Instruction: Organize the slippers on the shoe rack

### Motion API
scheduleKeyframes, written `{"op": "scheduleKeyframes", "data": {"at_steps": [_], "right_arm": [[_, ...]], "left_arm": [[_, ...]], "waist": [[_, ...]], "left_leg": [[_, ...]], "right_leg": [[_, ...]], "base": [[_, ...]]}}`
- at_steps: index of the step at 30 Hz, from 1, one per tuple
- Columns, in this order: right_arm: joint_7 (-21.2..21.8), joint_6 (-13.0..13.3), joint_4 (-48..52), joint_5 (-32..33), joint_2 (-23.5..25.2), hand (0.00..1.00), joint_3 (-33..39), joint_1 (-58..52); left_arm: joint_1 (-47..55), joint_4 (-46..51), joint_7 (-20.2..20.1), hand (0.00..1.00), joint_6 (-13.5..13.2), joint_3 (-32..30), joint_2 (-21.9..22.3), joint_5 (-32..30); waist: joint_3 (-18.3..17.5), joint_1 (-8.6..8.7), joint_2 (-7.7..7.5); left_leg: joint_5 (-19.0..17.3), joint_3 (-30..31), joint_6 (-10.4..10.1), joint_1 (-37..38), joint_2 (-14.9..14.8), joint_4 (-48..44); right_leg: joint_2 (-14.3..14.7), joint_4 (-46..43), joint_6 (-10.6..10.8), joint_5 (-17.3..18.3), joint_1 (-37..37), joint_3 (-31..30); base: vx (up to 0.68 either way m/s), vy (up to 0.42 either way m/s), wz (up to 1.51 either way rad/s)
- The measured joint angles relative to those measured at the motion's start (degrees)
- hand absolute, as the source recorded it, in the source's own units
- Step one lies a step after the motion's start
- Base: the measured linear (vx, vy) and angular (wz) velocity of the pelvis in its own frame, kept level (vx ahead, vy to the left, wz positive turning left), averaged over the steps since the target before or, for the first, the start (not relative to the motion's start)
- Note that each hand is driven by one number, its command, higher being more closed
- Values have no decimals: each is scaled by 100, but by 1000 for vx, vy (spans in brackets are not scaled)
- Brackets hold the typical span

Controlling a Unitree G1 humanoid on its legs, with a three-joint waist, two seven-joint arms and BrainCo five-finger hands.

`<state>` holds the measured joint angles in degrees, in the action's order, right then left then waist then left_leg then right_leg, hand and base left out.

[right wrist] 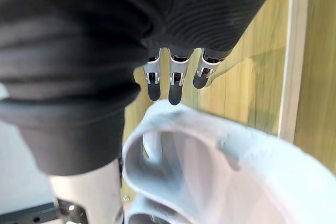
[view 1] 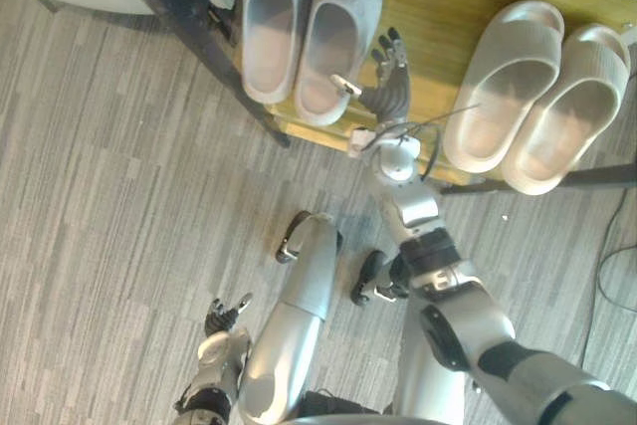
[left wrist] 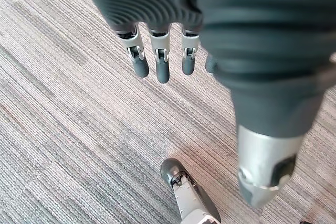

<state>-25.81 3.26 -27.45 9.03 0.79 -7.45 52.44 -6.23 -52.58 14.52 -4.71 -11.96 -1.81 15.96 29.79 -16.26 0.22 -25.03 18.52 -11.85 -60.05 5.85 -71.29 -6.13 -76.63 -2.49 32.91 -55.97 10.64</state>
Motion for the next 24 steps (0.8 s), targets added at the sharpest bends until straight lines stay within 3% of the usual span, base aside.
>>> {"op": "scheduleKeyframes", "data": {"at_steps": [15, 20, 24], "right_arm": [[-234, 22, -698, 17, -135, 0, 55, 648], [-241, 13, -908, 97, -363, 0, 66, 800], [-242, 11, -959, 112, -372, 0, 65, 831]], "left_arm": [[0, -65, -2, 0, -117, 69, 3, 3], [1, -169, -7, 0, -120, 194, 86, 2], [1, -233, -7, 0, -119, 195, 105, 2]], "waist": [[19, -23, 97], [-3, -109, 311], [-26, -124, 350]], "left_leg": [[8, 60, -14, -89, 22, -12], [8, 101, -15, -95, 46, -24], [10, 113, -18, -98, 43, -18]], "right_leg": [[-20, -75, -49, 24, -105, 57], [-21, -112, -65, 32, -119, 95], [-19, -121, -130, 34, -132, 110]], "base": [[2, -2, 0], [3, -3, 1], [0, 0, 0]]}}
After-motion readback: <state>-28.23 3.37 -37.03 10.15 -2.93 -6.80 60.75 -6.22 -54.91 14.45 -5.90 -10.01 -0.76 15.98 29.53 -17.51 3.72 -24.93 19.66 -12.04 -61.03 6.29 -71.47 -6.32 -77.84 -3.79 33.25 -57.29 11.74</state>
